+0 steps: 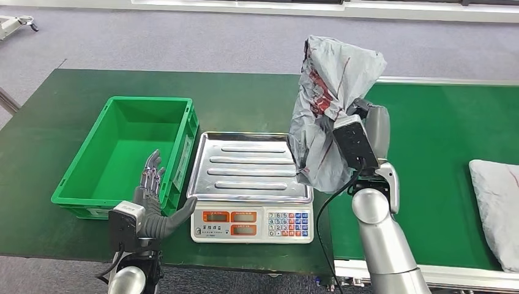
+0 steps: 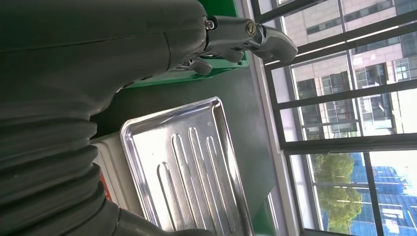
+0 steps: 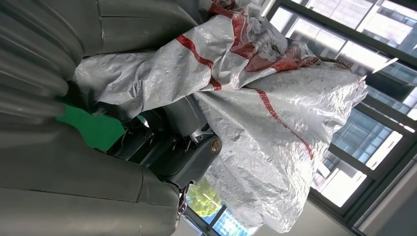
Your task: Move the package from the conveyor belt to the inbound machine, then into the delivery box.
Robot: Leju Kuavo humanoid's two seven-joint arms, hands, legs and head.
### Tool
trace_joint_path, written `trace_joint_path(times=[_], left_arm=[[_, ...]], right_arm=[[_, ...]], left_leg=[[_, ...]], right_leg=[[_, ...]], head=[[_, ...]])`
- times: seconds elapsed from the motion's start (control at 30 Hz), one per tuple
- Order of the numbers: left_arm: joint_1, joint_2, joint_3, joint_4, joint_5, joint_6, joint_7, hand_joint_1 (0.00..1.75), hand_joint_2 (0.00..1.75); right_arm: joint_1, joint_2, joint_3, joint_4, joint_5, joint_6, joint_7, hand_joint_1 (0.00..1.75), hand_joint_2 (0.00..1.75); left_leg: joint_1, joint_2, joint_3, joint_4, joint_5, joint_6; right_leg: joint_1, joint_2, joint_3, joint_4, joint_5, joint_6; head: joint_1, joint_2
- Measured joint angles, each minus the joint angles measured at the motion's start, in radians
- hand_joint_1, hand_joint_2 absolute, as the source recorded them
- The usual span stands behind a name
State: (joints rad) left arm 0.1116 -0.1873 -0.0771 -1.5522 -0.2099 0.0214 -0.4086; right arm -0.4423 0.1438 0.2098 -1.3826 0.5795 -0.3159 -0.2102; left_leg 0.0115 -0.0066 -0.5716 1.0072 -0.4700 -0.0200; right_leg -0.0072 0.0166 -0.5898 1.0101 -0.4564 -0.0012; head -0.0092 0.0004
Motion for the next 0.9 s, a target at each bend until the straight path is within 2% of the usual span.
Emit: trace_joint_path(times=[0.17, 0.37, 0.5, 0.53, 0.63, 0.67, 0.9], left_arm=[[-0.005, -0.001, 0.0, 0.0, 0.007, -0.001, 0.0, 0.0, 1.75], [-0.028, -0.007, 0.0, 0.001, 0.01, -0.012, 0.01, 0.0, 1.75], [-0.034, -0.008, 0.0, 0.005, 0.01, -0.021, 0.016, 0.0, 1.75], [-0.037, -0.009, 0.0, 0.008, 0.01, -0.023, 0.018, 0.0, 1.75], [-0.045, -0.011, 0.0, 0.018, 0.01, -0.025, 0.02, 0.0, 1.75], [-0.047, -0.012, 0.0, 0.022, 0.01, -0.025, 0.02, 0.0, 1.75], [-0.047, -0.019, 0.0, 0.034, 0.006, -0.038, 0.021, 0.0, 1.75]], right_arm=[[-0.008, 0.002, 0.031, 0.017, -0.023, 0.041, -0.007, 1.75, 1.75], [-0.02, 0.037, 0.175, 0.112, -0.127, 0.014, -0.035, 1.75, 1.75], [-0.003, 0.053, 0.235, 0.14, -0.184, 0.007, -0.031, 1.75, 1.75], [0.004, 0.054, 0.244, 0.143, -0.19, 0.005, -0.031, 1.51, 1.75], [0.02, 0.055, 0.257, 0.152, -0.197, -0.002, -0.027, 0.21, 1.75], [0.023, 0.055, 0.258, 0.154, -0.195, -0.002, -0.022, 0.0, 1.75], [0.046, 0.054, 0.257, 0.162, -0.181, -0.009, -0.017, 0.0, 1.75]], left_leg=[[0.0, 0.0, -0.001, 0.0, 0.0, 0.0], [0.001, 0.0, 0.0, 0.0, 0.001, -0.002], [0.001, -0.001, -0.001, 0.0, 0.001, -0.001], [0.001, -0.001, -0.001, 0.0, 0.001, -0.001], [0.001, -0.001, -0.001, 0.0, 0.001, -0.001], [0.001, -0.001, -0.001, 0.0, 0.001, -0.001], [0.001, -0.001, -0.001, 0.0, 0.001, -0.001]], right_leg=[[0.0, 0.0, 0.0, 0.0, 0.0, 0.0], [0.001, 0.0, 0.0, 0.0, 0.0, 0.0], [0.002, 0.0, -0.001, 0.0, 0.0, -0.001], [0.002, 0.0, -0.001, 0.0, 0.0, -0.001], [0.001, 0.0, -0.001, 0.0, 0.0, -0.001], [0.001, 0.0, -0.001, 0.0, 0.0, -0.001], [0.001, 0.0, -0.001, 0.0, 0.0, -0.001]], head=[[0.0, 0.0], [0.0, 0.0], [0.0, 0.0], [0.0, 0.0], [0.0, 0.0], [0.0, 0.0], [0.0, 0.0]])
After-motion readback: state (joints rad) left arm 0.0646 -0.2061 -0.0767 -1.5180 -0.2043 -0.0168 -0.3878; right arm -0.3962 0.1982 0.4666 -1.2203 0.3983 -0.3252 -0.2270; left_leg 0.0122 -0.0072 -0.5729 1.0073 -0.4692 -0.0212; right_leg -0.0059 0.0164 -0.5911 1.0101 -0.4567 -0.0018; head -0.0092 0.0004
